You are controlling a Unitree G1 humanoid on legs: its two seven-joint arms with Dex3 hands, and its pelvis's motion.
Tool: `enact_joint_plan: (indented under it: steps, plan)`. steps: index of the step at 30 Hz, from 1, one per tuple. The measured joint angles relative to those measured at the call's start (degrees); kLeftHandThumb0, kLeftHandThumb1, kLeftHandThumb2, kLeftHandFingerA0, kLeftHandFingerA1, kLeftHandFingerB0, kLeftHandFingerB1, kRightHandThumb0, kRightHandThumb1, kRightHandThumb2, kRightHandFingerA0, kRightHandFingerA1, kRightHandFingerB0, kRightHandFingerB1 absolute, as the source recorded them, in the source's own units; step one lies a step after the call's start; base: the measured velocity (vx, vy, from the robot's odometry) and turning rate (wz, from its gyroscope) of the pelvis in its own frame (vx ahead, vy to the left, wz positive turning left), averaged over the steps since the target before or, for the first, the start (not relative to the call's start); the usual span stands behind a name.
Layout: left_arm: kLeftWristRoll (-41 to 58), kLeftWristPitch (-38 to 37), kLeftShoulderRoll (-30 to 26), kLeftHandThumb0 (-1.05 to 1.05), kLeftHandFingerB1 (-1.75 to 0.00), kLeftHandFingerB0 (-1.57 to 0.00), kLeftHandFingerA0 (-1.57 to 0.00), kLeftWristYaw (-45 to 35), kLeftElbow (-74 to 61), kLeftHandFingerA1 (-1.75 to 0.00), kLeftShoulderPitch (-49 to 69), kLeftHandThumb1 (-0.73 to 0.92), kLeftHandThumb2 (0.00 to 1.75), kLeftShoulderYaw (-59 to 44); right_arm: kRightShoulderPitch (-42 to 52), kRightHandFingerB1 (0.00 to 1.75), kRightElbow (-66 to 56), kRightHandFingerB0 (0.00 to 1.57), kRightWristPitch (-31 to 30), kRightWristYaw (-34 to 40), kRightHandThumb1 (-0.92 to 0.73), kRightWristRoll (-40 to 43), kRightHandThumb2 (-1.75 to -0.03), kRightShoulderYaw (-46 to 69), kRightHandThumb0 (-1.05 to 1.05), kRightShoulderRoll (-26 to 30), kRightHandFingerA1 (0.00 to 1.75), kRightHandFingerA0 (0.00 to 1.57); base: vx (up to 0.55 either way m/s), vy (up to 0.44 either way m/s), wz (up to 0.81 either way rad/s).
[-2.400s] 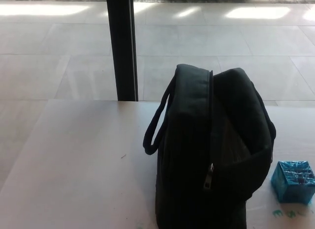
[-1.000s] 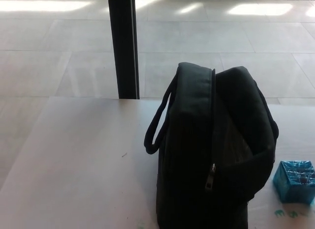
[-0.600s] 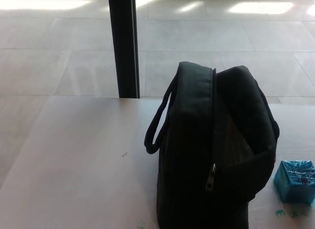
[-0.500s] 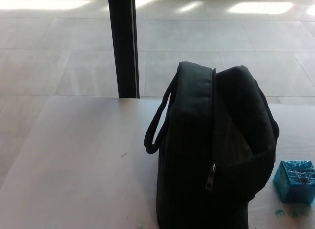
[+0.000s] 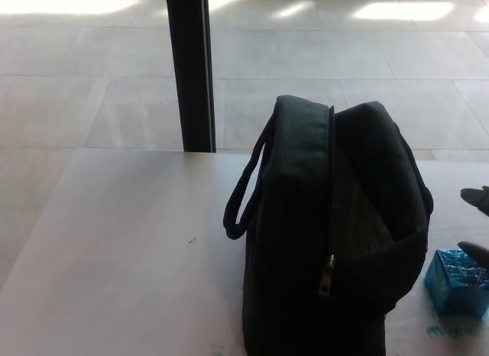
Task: The robot uses its right hand to pick up the cube kept on the middle of the desk and put it inside the bag next to it
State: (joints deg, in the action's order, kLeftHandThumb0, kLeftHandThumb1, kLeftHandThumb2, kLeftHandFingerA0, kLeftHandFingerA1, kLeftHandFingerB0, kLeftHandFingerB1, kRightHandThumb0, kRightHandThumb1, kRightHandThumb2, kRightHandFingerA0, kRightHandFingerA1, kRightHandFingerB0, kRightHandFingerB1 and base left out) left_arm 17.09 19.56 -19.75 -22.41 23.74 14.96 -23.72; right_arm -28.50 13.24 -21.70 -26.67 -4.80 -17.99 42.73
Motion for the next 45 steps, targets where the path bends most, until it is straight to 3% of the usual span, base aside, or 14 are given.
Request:
enact_joint_plan:
  steps: [2, 3, 6, 7, 11, 15, 18, 25, 26, 36, 37, 39, 40, 45]
  plan:
    - [0.0, 0.0, 0.0, -0.4, -0.54, -0.29, -0.38, 0.0, 0.2, -0.59, 0.0, 0.55, 0.93, 0.0, -0.7, 0.04, 0.5, 0.02, 0.0, -0.6, -0.67, -1.3, -1.03, -0.8, -1.04, 0.0, 0.08, 0.0, 0.0, 0.0, 0.0]
    - [0.0, 0.0, 0.0, -0.4, -0.44, -0.41, -0.44, -0.1, 0.4, -0.45, 0.0, 0.76, 0.61, 0.0, -1.2, 0.07, 1.0, 0.02, 0.0, -0.7, -0.64, -1.8, -1.03, -1.3, -1.01, 0.0, 0.11, 0.0, 0.0, 0.0, 0.0]
    - [0.0, 0.0, 0.0, -0.41, -0.54, -0.3, -0.39, -0.1, 0.9, -0.6, 0.0, 0.56, 0.94, 0.1, -1.9, 0.07, 2.5, 0.0, 0.1, -0.9, -0.61, -3.5, -1.02, -2.0, -0.99, -0.3, 0.13, 0.0, 0.0, 0.0, 0.0]
    - [0.0, 0.0, 0.0, -0.41, -0.45, -0.41, -0.43, -0.2, 0.9, -0.46, 0.0, 0.75, 0.62, 0.2, -2.2, 0.05, 3.2, 0.0, 0.2, -0.9, -0.64, -4.1, -1.03, -2.4, -1.03, -0.4, 0.11, 0.0, 0.0, 0.0, 0.0]
    - [0.0, 0.0, 0.0, -0.4, -0.45, -0.42, -0.45, -0.1, 0.9, -0.48, 0.0, 0.73, 0.61, 0.2, -3.8, 0.0, 6.5, 0.0, 1.0, -1.3, -0.6, -7.2, -1.0, -6.3, -1.05, -0.4, 0.1, 0.0, 0.0, 0.0, 0.0]
    - [0.0, 0.0, 0.0, -0.44, -0.55, -0.33, -0.4, -0.2, 0.9, -0.6, 0.0, 0.57, 0.94, 0.2, -5.5, 0.0, 9.4, 0.0, 1.8, -2.4, -0.56, -10.2, -0.97, -10.2, -1.01, -0.2, 0.09, 0.0, 0.0, 0.0, 0.0]
    - [0.0, 0.0, 0.0, -0.4, -0.46, -0.44, -0.45, -0.1, 0.8, -0.48, 0.1, 0.74, 0.62, 0.4, -6.3, 0.0, 12.4, 0.0, 3.0, -3.4, -0.57, -12.5, -0.98, -12.1, -1.03, 0.1, 0.07, 0.0, 0.0, 0.0, 0.0]
    - [-0.1, 0.0, -0.1, -0.45, -0.54, -0.31, -0.4, -0.1, 0.9, -0.6, -0.7, 0.56, 0.94, 0.6, -7.2, 0.0, 13.0, 0.0, 5.3, -4.6, -0.57, -15.6, -0.97, -13.0, -1.03, -1.3, 0.03, 0.0, 0.0, 0.0, 0.0]
    - [-0.1, 0.0, -0.1, -0.42, -0.43, -0.41, -0.45, -0.1, 0.9, -0.46, -0.7, 0.75, 0.61, 0.7, -7.2, 0.0, 13.0, 0.0, 5.5, -4.6, -0.56, -15.7, -0.95, -12.9, -1.0, -1.7, 0.05, 0.0, 0.0, 0.0, 0.0]
    - [0.0, 0.0, -0.6, -0.45, -0.53, -0.28, -0.38, -0.4, 1.3, -0.59, -0.6, 0.57, 0.94, 0.8, -7.1, 0.03, 11.7, 0.0, 8.4, -4.3, -0.5, -16.9, -0.91, -10.0, -0.9, -4.4, 0.07, 0.0, 0.0, 0.0, 0.0]
    - [-0.1, 0.0, -0.6, -0.44, -0.43, -0.38, -0.43, -0.6, 1.6, -0.45, -0.7, 0.77, 0.62, 0.8, -7.0, 0.0, 11.6, 0.0, 8.8, -4.1, -0.52, -17.0, -0.91, -9.2, -0.93, -4.5, 0.06, 0.0, 0.0, 0.0, 0.0]
    - [-0.1, 0.0, -0.6, -0.43, -0.54, -0.28, -0.39, -0.7, 1.7, -0.6, -0.8, 0.57, 0.95, 0.8, -6.9, 0.0, 12.1, 0.0, 9.6, -3.6, -0.53, -17.3, -0.91, -8.4, -0.95, -4.5, 0.09, 0.0, 0.0, 0.0, 0.0]
    - [0.0, 0.0, -0.6, -0.42, -0.43, -0.4, -0.43, -0.7, 1.6, -0.45, -0.7, 0.77, 0.61, 0.8, -6.8, 0.0, 12.4, 0.0, 9.8, -3.6, -0.55, -17.5, -0.92, -8.4, -0.98, -4.5, 0.1, 0.0, 0.0, 0.0, 0.0]
    - [0.0, 0.0, -0.7, -0.42, -0.42, -0.39, -0.44, -0.6, 1.0, -0.44, -0.8, 0.78, 0.61, 0.8, -7.7, 0.12, 14.4, 0.08, 10.3, -5.5, -0.54, -20.3, -0.9, -11.6, -0.9, -3.8, 0.07, 0.0, 0.0, 0.0, 0.0]
